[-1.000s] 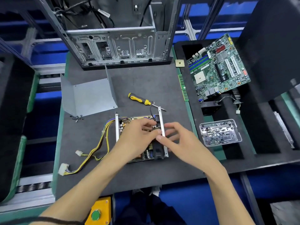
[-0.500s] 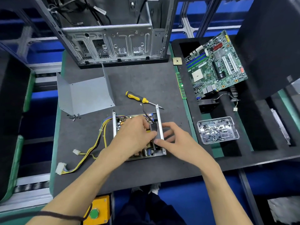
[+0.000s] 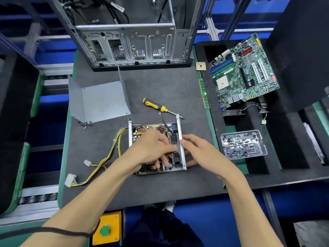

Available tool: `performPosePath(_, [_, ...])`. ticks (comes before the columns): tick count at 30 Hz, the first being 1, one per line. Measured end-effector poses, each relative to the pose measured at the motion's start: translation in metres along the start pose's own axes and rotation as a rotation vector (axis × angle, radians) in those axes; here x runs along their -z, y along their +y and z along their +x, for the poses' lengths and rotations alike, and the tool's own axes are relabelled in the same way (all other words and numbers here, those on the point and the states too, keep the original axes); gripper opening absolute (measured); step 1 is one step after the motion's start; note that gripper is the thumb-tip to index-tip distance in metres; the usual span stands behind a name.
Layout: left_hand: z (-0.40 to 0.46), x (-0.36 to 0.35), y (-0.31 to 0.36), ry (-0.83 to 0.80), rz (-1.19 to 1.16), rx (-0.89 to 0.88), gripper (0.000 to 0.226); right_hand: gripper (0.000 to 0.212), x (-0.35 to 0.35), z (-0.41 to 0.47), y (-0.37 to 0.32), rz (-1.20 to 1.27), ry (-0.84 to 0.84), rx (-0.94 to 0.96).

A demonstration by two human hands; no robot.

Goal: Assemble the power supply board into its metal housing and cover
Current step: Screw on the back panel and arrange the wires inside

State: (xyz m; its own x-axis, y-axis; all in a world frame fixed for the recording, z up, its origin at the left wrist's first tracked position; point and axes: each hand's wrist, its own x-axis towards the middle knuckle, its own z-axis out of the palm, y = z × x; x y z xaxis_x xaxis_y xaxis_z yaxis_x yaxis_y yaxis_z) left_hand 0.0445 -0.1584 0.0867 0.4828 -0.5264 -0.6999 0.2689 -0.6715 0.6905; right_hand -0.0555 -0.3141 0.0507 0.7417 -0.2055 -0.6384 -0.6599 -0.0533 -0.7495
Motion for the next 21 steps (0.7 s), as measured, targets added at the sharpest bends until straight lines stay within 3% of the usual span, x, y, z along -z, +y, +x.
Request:
performPosePath(7, [0.000, 0.004, -0.004, -0.089, -0.074, -0.019, 0.028, 0.029, 0.001, -0.002, -0.003, -0.018, -0.011, -0.005])
performPosePath(14, [0.002, -0.007, -0.004, -0.045, 0.061, -0.060, 0.024, 0.038, 0.000, 0.000, -0.002, -0.203, 0.003, 0.044])
performPosePath(18, [0.000, 0.001, -0.006, -0.097, 0.093, -0.062, 0.024, 0.045, 0.001, 0.001, -0.004, -0.253, -0.003, 0.034])
performPosePath(21, [0.005, 0.022, -0.006, 0.149, 0.093, -0.170, 0.018, 0.044, -0.001, 0.003, -0.007, -0.306, 0.017, 0.028])
